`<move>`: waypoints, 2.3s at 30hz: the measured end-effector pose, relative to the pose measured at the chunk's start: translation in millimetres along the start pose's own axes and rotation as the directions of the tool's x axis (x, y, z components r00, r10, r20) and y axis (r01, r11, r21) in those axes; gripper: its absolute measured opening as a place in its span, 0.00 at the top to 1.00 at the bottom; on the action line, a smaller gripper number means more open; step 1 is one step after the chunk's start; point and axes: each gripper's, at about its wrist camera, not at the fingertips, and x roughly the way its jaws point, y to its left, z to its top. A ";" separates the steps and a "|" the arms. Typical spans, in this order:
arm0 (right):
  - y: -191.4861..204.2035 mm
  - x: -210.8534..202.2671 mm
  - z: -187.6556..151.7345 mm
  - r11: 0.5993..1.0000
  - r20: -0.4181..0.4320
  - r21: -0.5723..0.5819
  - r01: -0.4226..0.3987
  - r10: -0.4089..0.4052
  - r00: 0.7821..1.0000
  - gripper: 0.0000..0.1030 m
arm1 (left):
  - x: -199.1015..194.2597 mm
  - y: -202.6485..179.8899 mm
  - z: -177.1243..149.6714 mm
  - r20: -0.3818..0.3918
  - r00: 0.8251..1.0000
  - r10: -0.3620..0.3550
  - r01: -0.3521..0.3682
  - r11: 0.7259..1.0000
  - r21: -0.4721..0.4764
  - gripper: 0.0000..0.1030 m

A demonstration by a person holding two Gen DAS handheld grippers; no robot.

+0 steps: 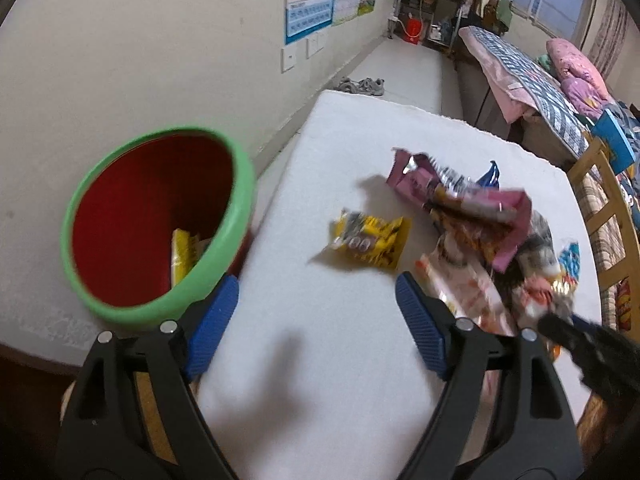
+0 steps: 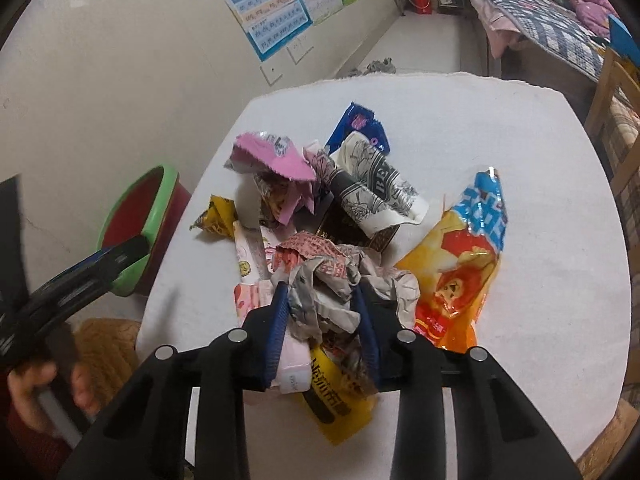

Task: Collect trash

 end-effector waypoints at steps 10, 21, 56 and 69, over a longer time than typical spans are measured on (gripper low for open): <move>5.1 -8.2 -1.6 1.000 0.018 -0.003 -0.015 0.015 1.000 0.68 | 66.5 -24.0 21.2 -0.106 0.994 -0.021 0.023 1.000 0.019 0.33; -2.1 -37.8 8.4 0.999 0.101 0.022 -0.025 0.022 0.995 0.68 | 37.2 -9.2 15.4 -0.080 0.995 -0.061 0.059 0.998 -0.026 0.79; 29.5 -68.6 11.2 0.998 0.173 -0.022 -0.054 0.057 0.983 0.68 | -102.5 -1.3 -7.0 0.181 0.983 -0.031 0.037 0.999 -0.026 0.80; 46.3 -62.5 9.5 0.996 0.146 -0.060 -0.061 0.069 0.987 0.68 | -105.1 15.9 -10.4 0.196 0.981 0.002 0.010 0.998 -0.059 0.80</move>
